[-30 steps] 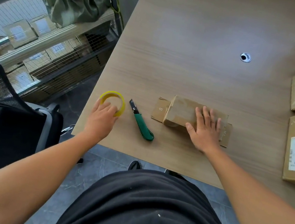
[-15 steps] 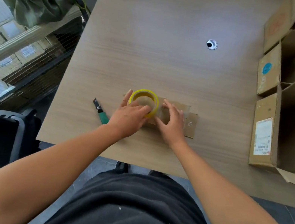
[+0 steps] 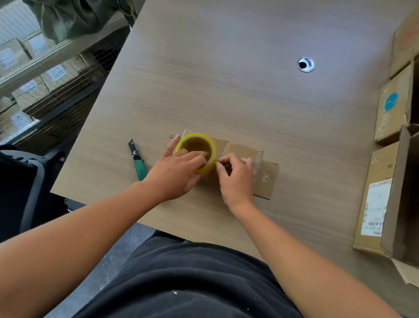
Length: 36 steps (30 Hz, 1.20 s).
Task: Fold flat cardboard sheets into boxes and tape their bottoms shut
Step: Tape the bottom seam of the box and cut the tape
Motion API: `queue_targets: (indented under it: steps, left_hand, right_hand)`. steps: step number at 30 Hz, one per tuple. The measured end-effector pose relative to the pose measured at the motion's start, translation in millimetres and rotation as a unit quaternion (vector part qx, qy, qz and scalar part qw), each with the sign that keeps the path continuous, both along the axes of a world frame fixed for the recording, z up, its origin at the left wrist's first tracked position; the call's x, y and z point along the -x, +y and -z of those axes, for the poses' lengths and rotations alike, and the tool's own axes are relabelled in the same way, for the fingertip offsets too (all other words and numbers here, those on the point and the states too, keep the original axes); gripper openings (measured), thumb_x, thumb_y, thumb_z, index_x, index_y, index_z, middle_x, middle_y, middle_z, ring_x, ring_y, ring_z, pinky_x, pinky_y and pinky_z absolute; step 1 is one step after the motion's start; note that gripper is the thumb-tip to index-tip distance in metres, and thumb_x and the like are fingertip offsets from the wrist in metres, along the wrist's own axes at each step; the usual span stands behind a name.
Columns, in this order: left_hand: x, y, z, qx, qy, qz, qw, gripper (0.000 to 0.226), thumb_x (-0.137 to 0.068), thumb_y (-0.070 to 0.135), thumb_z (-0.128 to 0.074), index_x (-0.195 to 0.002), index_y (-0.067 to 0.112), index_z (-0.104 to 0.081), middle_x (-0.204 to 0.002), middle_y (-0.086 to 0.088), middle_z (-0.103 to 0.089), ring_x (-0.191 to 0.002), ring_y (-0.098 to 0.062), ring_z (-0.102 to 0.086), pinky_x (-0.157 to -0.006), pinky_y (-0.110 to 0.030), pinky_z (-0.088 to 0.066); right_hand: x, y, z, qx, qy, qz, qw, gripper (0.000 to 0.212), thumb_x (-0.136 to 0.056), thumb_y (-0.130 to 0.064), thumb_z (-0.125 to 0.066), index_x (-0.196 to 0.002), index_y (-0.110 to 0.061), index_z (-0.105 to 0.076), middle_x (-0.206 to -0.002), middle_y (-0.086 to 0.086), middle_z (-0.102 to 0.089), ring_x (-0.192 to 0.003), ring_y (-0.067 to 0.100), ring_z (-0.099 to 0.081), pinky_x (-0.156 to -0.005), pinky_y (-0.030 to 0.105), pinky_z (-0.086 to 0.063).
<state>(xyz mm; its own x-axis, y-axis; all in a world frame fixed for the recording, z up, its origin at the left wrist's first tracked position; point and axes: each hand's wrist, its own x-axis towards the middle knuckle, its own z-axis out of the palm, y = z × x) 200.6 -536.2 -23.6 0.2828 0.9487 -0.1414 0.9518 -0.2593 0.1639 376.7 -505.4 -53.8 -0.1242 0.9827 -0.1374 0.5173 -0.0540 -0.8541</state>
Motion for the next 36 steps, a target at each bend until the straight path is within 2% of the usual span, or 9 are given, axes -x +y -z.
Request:
queue_targets:
  steps: [2, 5, 8, 11, 15, 22, 28, 32, 36]
  left_hand:
    - [-3.8, 3.4, 0.0, 0.007, -0.003, -0.017, 1.000, 0.034, -0.094, 0.046, -0.046, -0.115, 0.023, -0.060, -0.131, 0.007, -0.062, -0.110, -0.025, -0.063, -0.124, -0.053, -0.003]
    - [-8.1, 13.4, 0.1, -0.011, 0.001, -0.046, 0.999, 0.047, -0.090, 0.058, -0.038, -0.106, 0.021, -0.063, -0.111, 0.005, -0.068, -0.098, -0.027, -0.066, -0.124, -0.052, -0.009]
    - [-14.5, 26.5, 1.4, -0.010, 0.021, -0.045, 0.999, 0.050, -0.089, 0.064, -0.049, -0.100, 0.017, -0.065, -0.102, 0.002, -0.065, -0.095, -0.025, -0.066, -0.123, -0.053, -0.012]
    - [-22.2, 33.6, 5.4, -0.004, 0.042, -0.034, 0.999, 0.047, -0.087, 0.060, -0.060, -0.102, 0.016, -0.064, -0.104, -0.001, -0.058, -0.097, -0.026, -0.063, -0.123, -0.053, -0.012]
    - [-22.4, 37.2, 7.4, 0.000, 0.048, -0.021, 0.999, 0.047, -0.087, 0.060, -0.061, -0.103, 0.017, -0.061, -0.106, -0.001, -0.056, -0.096, -0.027, -0.063, -0.123, -0.054, -0.013]
    - [-24.8, 40.4, 8.9, -0.014, 0.044, -0.020, 0.999, 0.047, -0.085, 0.061, -0.063, -0.100, 0.016, -0.063, -0.102, 0.000, -0.057, -0.092, -0.027, -0.064, -0.123, -0.053, -0.015]
    - [-23.1, 36.5, 9.0, -0.022, 0.050, -0.001, 0.999, 0.047, -0.090, 0.063, -0.052, -0.107, 0.021, -0.062, -0.106, 0.000, -0.057, -0.094, -0.026, -0.064, -0.123, -0.053, -0.016]
    - [-24.1, 39.0, 7.1, -0.005, 0.060, 0.004, 0.998, 0.050, -0.089, 0.065, -0.046, -0.109, 0.022, -0.061, -0.109, 0.000, -0.057, -0.099, -0.026, -0.064, -0.124, -0.052, -0.012]
    - [-23.3, 43.0, 7.5, 0.008, 0.073, 0.010, 0.997, 0.050, -0.090, 0.067, -0.045, -0.111, 0.023, -0.060, -0.110, 0.001, -0.056, -0.100, -0.026, -0.063, -0.124, -0.053, -0.011]
  right_hand:
    - [-2.2, 4.0, 1.0, 0.006, 0.001, -0.007, 1.000, 0.008, -0.092, -0.020, -0.066, -0.085, -0.018, -0.062, -0.082, -0.011, -0.058, -0.097, 0.019, -0.044, -0.095, 0.044, -0.036]
    - [-14.1, 9.7, -5.4, 0.015, 0.049, -0.009, 0.999, 0.010, -0.090, -0.021, -0.061, -0.081, -0.020, -0.058, -0.079, -0.009, -0.060, -0.085, 0.021, -0.054, -0.083, 0.045, -0.046]
    - [-47.6, 16.0, -10.7, 0.061, 0.087, 0.042, 0.993, 0.012, -0.093, -0.017, -0.061, -0.082, -0.013, -0.058, -0.074, -0.006, -0.057, -0.072, 0.015, -0.053, -0.071, 0.031, -0.044]
    - [-86.5, 15.3, 3.2, 0.175, 0.156, 0.180, 0.955, 0.016, -0.095, -0.011, -0.055, -0.079, -0.015, -0.056, -0.076, 0.001, -0.058, -0.070, 0.015, -0.050, -0.073, 0.030, -0.043]
    - [-96.2, 13.0, 22.5, 0.264, 0.197, 0.200, 0.923, 0.015, -0.099, -0.011, -0.050, -0.085, -0.016, -0.051, -0.074, 0.000, -0.052, -0.064, 0.012, -0.047, -0.075, 0.037, -0.046]
    - [-83.5, 15.0, 21.4, 0.221, 0.278, 0.228, 0.906, 0.020, -0.103, -0.007, -0.044, -0.086, -0.017, -0.046, -0.076, 0.000, -0.047, -0.056, 0.010, -0.042, -0.058, 0.030, -0.047]
    - [-81.4, 16.4, 14.6, 0.147, 0.288, 0.206, 0.924, 0.018, -0.102, -0.006, -0.040, -0.089, -0.017, -0.044, -0.075, -0.001, -0.045, -0.057, 0.010, -0.041, -0.064, 0.030, -0.053]
    - [-73.3, 23.9, 25.7, 0.205, 0.264, 0.247, 0.909, 0.024, -0.099, -0.004, -0.043, -0.082, -0.021, -0.044, -0.078, 0.003, -0.045, -0.057, 0.014, -0.039, -0.053, 0.030, -0.042]
    - [-72.6, 29.8, 34.0, 0.265, 0.229, 0.199, 0.915, 0.019, -0.100, -0.011, -0.047, -0.084, -0.021, -0.046, -0.075, 0.006, -0.050, -0.058, 0.017, -0.046, -0.044, 0.026, -0.039]
